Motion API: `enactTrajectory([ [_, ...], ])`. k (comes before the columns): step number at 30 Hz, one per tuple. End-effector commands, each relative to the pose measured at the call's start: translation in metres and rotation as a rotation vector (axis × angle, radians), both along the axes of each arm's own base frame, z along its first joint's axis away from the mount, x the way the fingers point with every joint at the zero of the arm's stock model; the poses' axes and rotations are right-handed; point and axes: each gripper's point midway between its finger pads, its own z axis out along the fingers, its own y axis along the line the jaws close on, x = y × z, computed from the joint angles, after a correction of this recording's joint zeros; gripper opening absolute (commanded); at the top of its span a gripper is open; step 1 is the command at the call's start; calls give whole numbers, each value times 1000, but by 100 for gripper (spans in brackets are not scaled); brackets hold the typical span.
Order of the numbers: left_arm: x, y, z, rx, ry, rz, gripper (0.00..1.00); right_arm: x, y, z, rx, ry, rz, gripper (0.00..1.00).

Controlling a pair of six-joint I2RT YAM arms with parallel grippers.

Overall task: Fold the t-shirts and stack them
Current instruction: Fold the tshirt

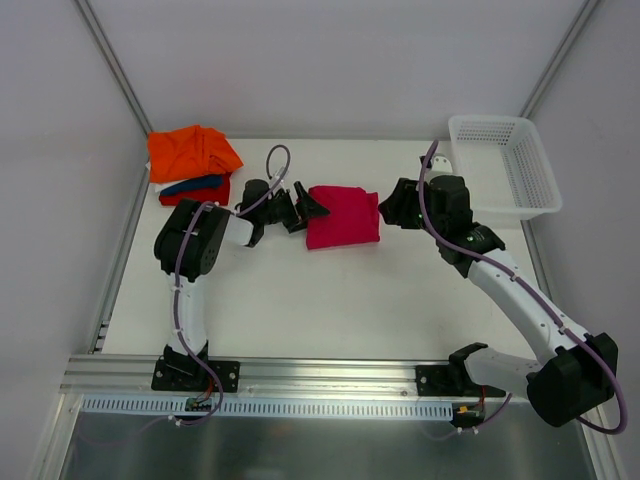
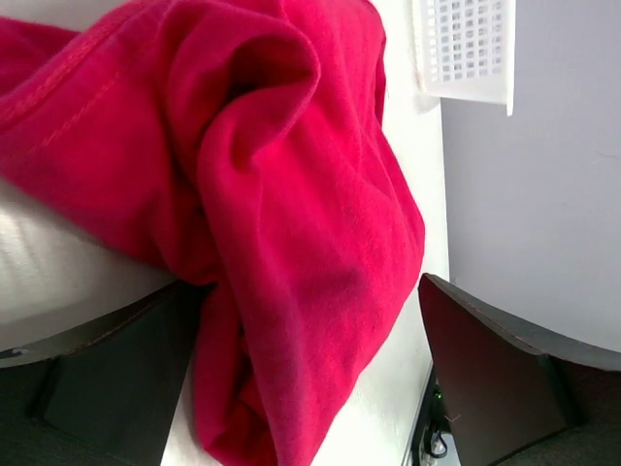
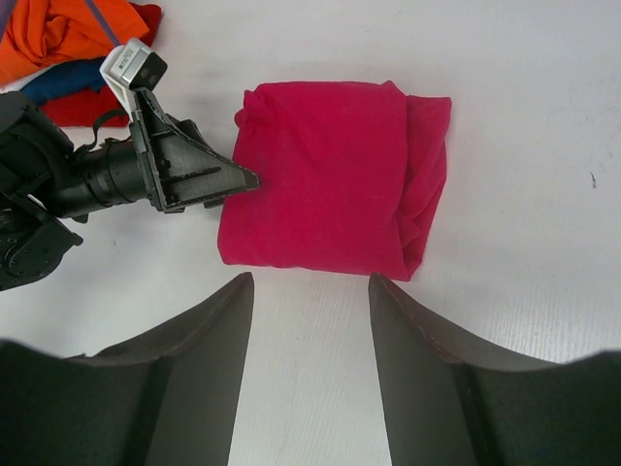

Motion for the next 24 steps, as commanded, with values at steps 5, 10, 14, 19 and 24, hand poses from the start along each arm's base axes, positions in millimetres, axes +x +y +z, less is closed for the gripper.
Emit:
enactTrajectory([
  [5,-23,-10,-33,22,88,-43,65,-3,4,19,37,-41,12,54],
  [10,-25,-10,-36,25,97,-48,14,-3,4,18,40,-40,12,54],
  [14,-23,-11,-36,36,94,-56,0,-3,4,19,41,-42,11,54],
  [19,-20,-11,-24,70,85,-71,0,-3,4,19,44,-44,12,54],
  [24,2,-10,10,132,9,-87,0,-3,6,18,55,-42,14,54],
])
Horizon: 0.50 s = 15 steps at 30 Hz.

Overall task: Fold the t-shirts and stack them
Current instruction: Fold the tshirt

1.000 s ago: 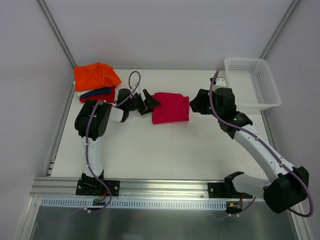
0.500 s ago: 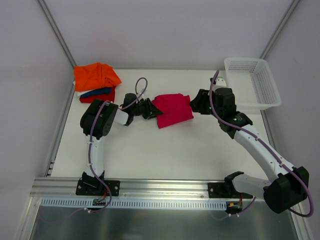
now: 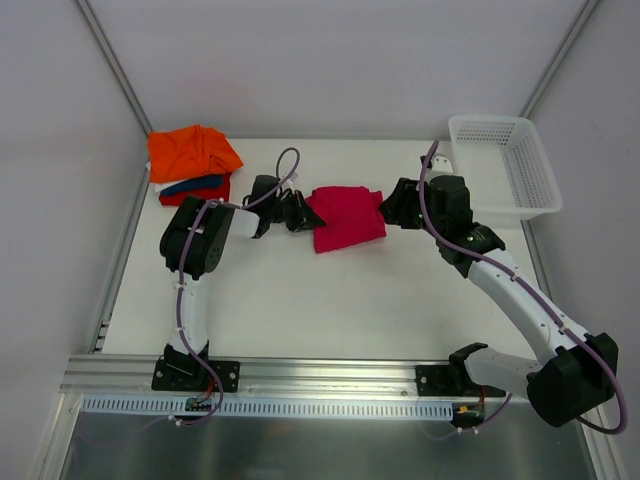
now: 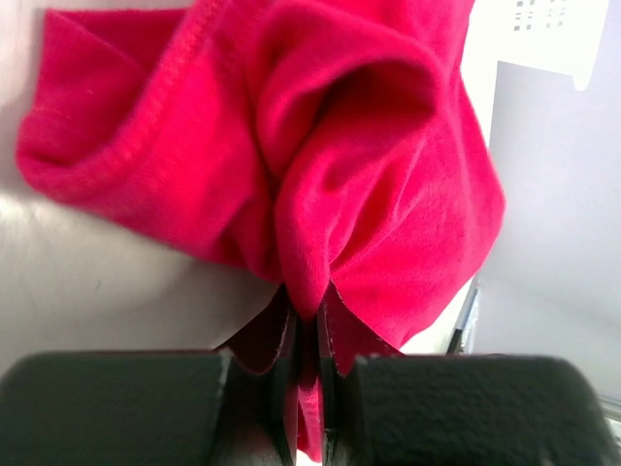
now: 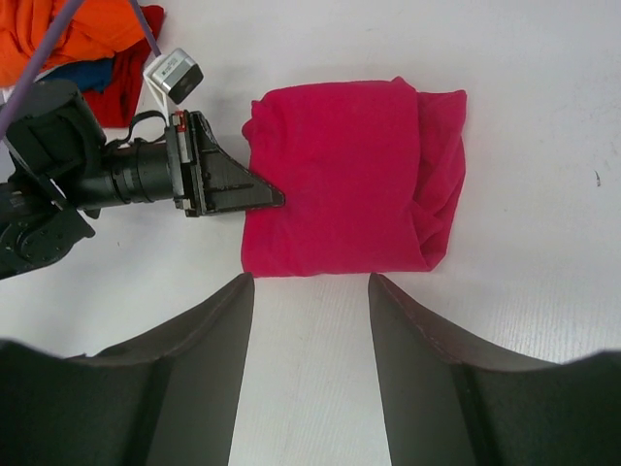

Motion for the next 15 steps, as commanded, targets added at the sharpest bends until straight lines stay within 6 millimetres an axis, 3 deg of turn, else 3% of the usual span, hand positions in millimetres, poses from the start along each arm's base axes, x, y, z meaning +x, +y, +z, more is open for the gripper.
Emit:
enactTrajectory([
  [1,16,1,43,53,-115,-41,0,-2,6,19,52,-48,14,54],
  [7,55,20,91,94,-164,-21,0,-3,4,22,55,-56,12,54],
  [10,69,35,107,110,-194,-7,0,-3,4,24,57,-64,11,54],
  [15,88,59,151,116,-263,23,0,-3,3,25,58,-67,9,54],
])
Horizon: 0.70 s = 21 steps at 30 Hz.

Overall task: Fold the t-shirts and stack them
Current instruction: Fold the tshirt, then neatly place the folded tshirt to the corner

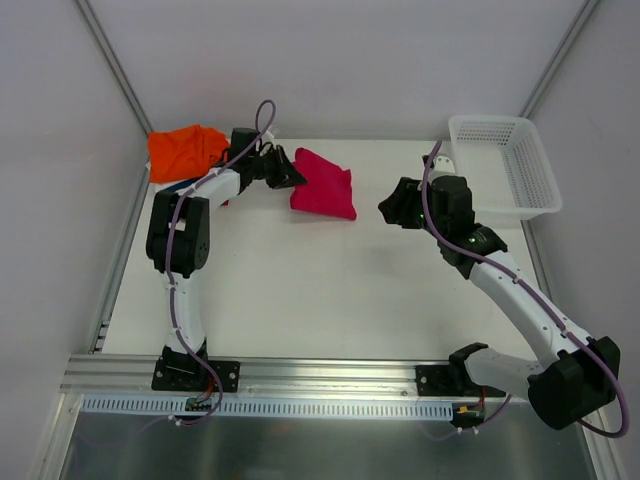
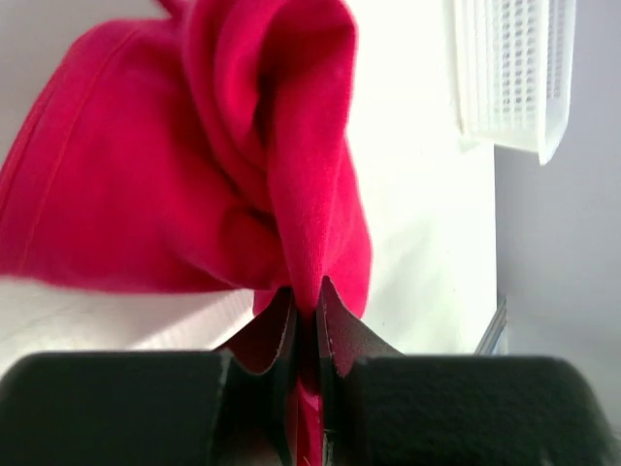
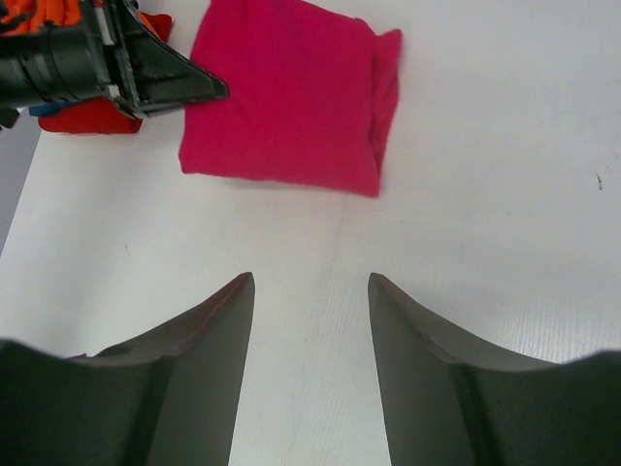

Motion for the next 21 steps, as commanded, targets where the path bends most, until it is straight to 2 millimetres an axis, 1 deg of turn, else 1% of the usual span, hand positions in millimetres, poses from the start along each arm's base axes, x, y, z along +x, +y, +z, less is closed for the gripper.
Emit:
enactTrajectory([
  [1,9,17,77,1,-153,-14,0,-1,4,20,45,-58,13,54],
  [2,11,23,83,1,-158,-7,0,-1,4,20,46,-58,12,54],
  [4,15,29,98,6,-181,-7,0,-1,5,20,49,-58,16,54],
  [6,18,35,107,4,-190,-7,0,-1,6,21,53,-59,18,54],
  [7,21,37,118,1,-205,-5,0,-1,6,21,53,-59,20,54],
  [9,27,45,127,-4,-214,1,0,-1,5,22,54,-62,17,54],
  [11,33,51,144,-9,-237,4,0,-1,6,23,56,-64,20,54],
  [12,38,58,145,-9,-234,15,0,-2,6,22,55,-63,20,54],
  [13,41,60,161,-20,-262,11,0,-2,5,23,56,-65,17,54],
  [15,47,68,161,-22,-244,18,0,-2,5,23,55,-67,19,54],
  [16,52,76,176,-27,-275,25,0,-2,5,22,56,-63,20,54],
  [17,57,80,173,-26,-267,31,0,-2,6,22,56,-64,20,54],
  [18,57,85,175,-28,-260,37,0,-2,6,22,59,-63,22,54],
  [19,62,96,180,-32,-269,54,0,-2,6,22,60,-66,22,54],
  [20,64,99,181,-35,-268,58,0,-2,6,21,58,-64,23,54],
  [21,65,107,183,-35,-271,69,0,-2,6,21,58,-64,24,54],
])
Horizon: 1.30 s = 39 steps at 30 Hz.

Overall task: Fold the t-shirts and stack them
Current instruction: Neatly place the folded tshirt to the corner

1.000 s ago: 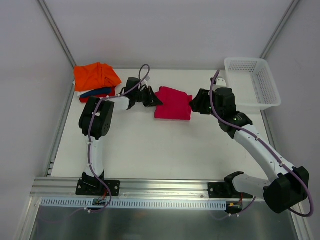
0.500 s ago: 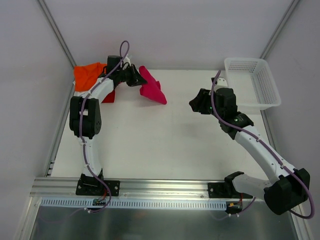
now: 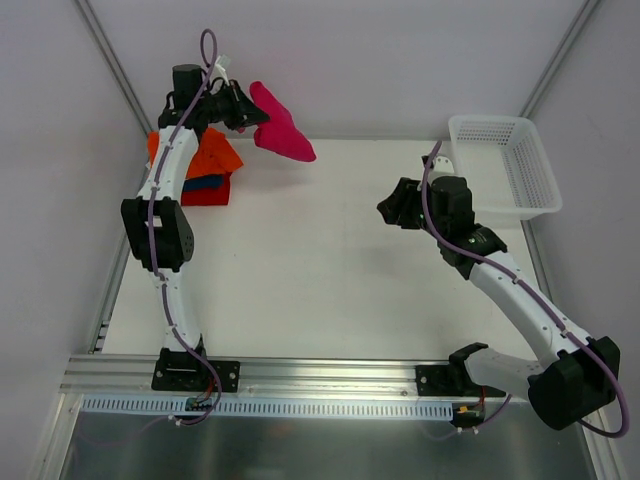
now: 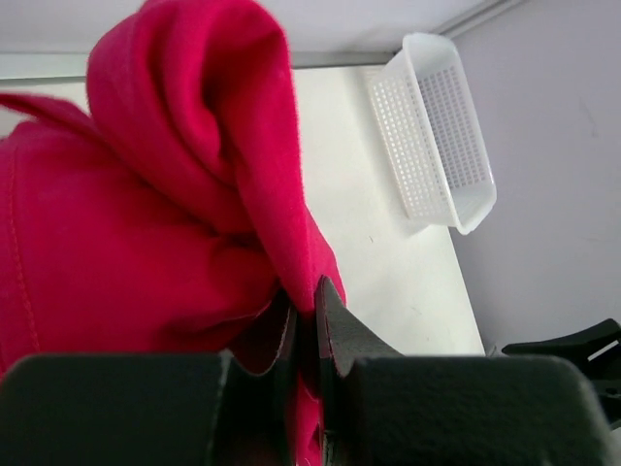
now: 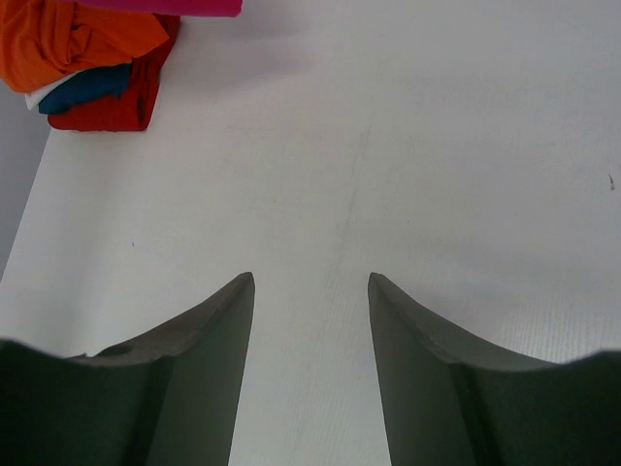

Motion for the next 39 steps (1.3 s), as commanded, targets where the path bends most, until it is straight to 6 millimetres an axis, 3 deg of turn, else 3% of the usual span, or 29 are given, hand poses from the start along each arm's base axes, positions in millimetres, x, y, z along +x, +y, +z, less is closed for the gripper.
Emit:
enactTrajectory([
  [1,6,37,15,-18,-20,22,0,-1,3,20,46,-63,11,54],
  [9,15,109,8,-29,-12,112,0,-5,2,22,54,-69,13,54],
  [12,19,123,11,-44,-18,121,0,-6,4,19,60,-63,19,54],
  [20,15,125,28,-50,-50,101,0,-7,4,17,65,-63,19,54],
  [30,-3,131,86,-42,-169,97,0,-9,6,14,81,-60,26,54],
  [39,-16,179,107,25,-234,215,0,-13,5,9,81,-55,30,54],
])
